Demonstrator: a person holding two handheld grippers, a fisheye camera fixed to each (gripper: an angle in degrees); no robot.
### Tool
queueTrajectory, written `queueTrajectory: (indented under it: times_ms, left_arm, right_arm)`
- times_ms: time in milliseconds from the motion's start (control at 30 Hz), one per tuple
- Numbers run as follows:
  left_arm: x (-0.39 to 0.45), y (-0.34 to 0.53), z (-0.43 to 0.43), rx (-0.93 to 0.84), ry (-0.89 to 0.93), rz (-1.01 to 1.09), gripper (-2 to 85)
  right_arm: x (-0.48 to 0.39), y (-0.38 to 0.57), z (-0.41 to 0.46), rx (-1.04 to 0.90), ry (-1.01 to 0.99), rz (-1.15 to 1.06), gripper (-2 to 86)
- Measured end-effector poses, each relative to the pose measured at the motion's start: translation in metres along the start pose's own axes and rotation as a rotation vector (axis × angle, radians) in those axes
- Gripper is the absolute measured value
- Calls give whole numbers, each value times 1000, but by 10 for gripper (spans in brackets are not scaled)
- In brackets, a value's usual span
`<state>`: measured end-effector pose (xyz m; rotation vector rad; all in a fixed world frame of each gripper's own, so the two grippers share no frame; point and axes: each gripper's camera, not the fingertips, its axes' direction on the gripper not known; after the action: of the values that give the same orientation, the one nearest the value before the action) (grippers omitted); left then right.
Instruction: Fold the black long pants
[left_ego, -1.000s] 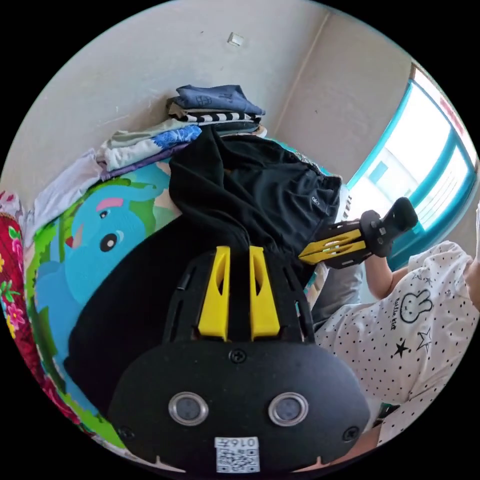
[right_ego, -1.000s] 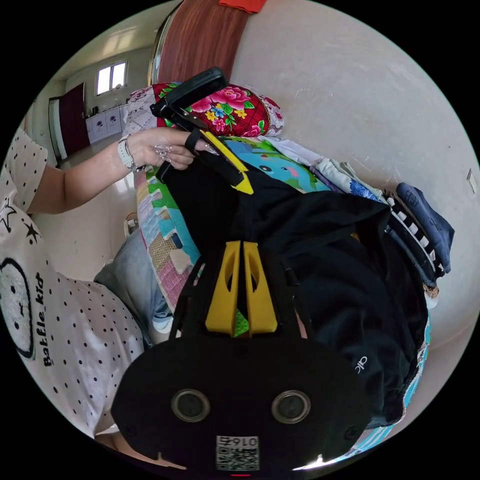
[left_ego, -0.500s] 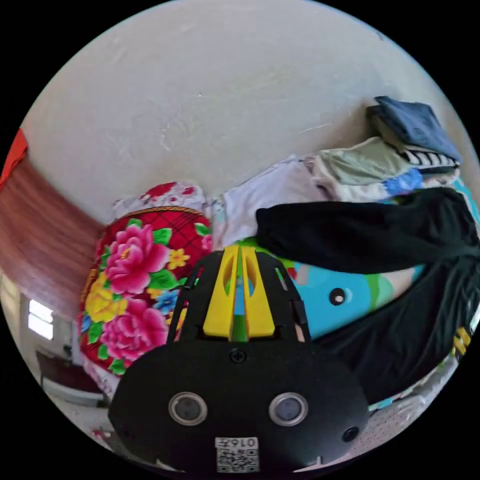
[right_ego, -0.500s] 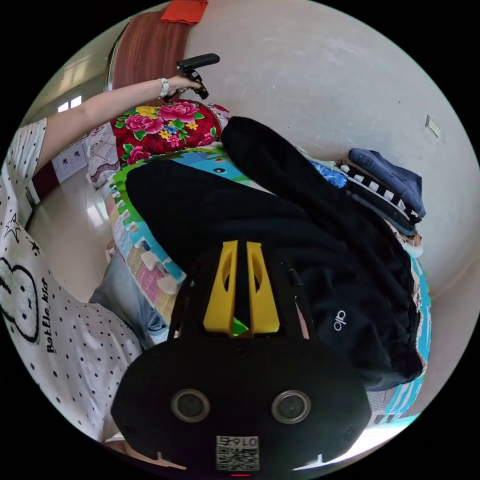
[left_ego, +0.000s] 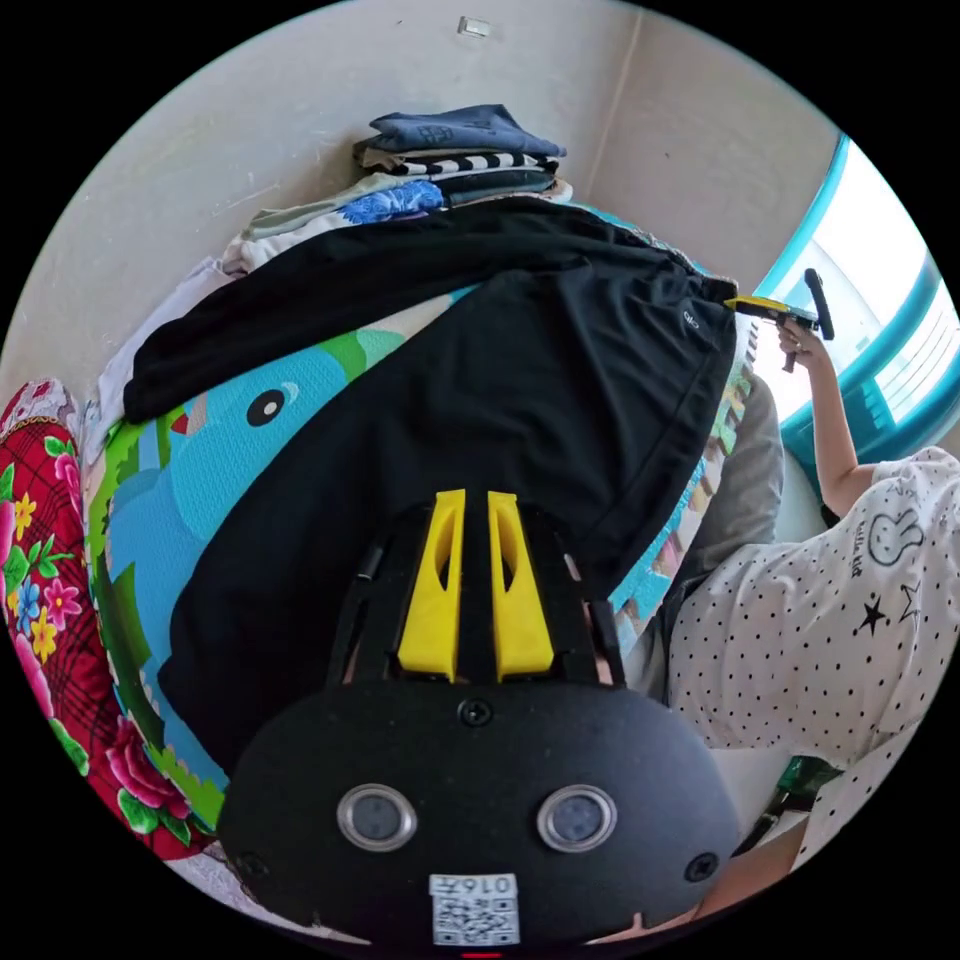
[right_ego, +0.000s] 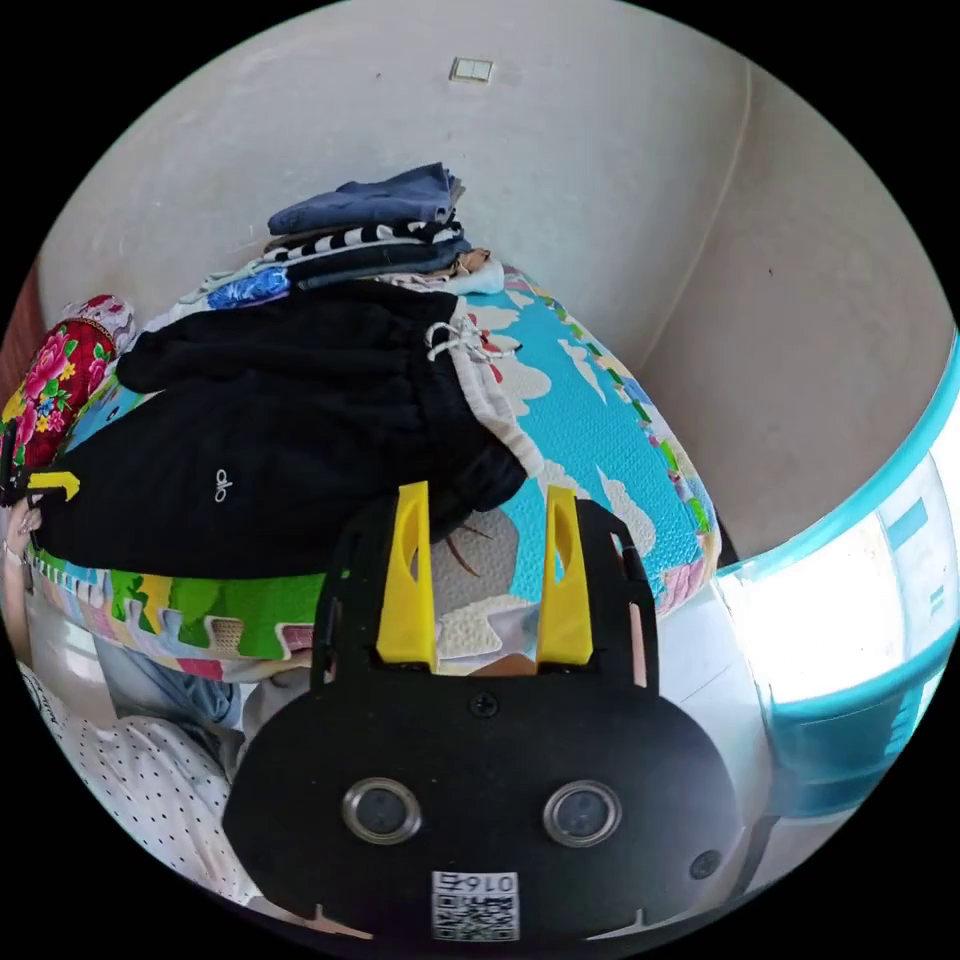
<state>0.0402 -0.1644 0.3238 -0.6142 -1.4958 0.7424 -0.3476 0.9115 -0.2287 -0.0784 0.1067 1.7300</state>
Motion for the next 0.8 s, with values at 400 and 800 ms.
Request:
queueTrajectory:
  times_ms: [400, 800]
  left_arm:
    - [-17, 0, 10, -50, 107, -51, -8]
    - [18, -11, -3, -80, 68, 16, -10]
  right_arm:
    - [83, 48, 41, 101, -296, 88, 77]
    - [82, 68, 25, 140, 12, 21, 96]
